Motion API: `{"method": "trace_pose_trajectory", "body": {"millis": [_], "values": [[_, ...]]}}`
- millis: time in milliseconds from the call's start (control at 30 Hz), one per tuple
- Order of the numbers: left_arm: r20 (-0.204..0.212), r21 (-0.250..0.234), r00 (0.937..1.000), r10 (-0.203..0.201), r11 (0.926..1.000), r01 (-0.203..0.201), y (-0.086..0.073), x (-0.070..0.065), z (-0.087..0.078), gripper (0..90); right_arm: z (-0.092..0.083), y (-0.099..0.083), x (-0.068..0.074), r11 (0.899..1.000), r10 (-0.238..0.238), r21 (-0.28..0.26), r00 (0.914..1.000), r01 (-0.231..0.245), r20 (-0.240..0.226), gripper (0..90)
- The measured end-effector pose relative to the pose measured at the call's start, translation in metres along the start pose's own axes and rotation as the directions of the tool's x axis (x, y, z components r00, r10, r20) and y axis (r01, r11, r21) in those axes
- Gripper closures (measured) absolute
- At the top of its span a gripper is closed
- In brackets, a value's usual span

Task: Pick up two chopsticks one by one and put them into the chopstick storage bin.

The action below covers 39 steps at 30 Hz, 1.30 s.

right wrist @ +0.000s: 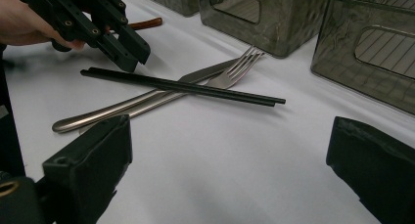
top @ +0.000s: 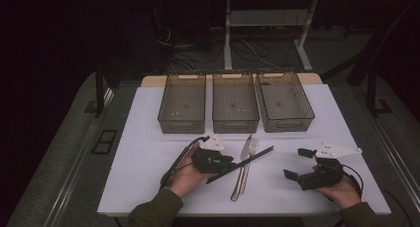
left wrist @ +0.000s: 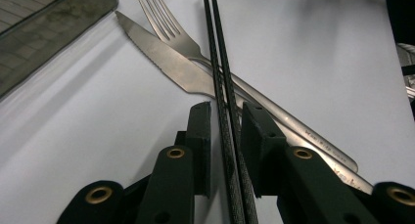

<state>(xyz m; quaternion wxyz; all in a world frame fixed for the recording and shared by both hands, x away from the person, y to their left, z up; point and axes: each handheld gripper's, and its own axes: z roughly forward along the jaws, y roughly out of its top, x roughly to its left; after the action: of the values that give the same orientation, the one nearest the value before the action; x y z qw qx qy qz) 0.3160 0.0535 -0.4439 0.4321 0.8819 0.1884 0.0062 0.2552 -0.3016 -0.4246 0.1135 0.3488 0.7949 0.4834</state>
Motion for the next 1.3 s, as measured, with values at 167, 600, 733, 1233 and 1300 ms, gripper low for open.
{"method": "trace_pose_trajectory", "body": {"millis": [167, 600, 733, 1233, 1300], "values": [[-0.002, 0.012, 1.0, -0.004, 0.9999, 0.004, -0.001, -0.001, 0.003, 74.0, 0.0, 0.0, 0.0, 1.0, -0.001, 0.0, 1.0, 0.001, 0.0, 2.7], [-0.006, 0.025, 1.0, -0.002, 0.9997, 0.002, -0.002, 0.0, 0.005, 76.3, 0.0, 0.0, 0.0, 1.0, -0.001, -0.001, 1.0, 0.001, 0.0, 2.7], [-0.008, 0.03, 1.0, 0.0, 0.9995, 0.001, -0.002, 0.0, 0.006, 77.3, 0.0, 0.0, 0.0, 1.0, 0.0, -0.001, 1.0, 0.0, -0.001, 2.7], [-0.039, 0.048, 0.9993, -0.001, 0.9989, 0.003, -0.004, 0.001, 0.01, 77.7, 0.0, 0.0, 0.0, 1.0, -0.001, 0.0, 1.0, 0.001, -0.002, 2.7], [-0.042, 0.047, 0.9991, 0.002, 0.9989, 0.0, -0.004, 0.001, 0.011, 78.4, 0.0, 0.0, 0.0, 1.0, -0.001, 0.0, 1.0, 0.001, -0.002, 2.7]]}}
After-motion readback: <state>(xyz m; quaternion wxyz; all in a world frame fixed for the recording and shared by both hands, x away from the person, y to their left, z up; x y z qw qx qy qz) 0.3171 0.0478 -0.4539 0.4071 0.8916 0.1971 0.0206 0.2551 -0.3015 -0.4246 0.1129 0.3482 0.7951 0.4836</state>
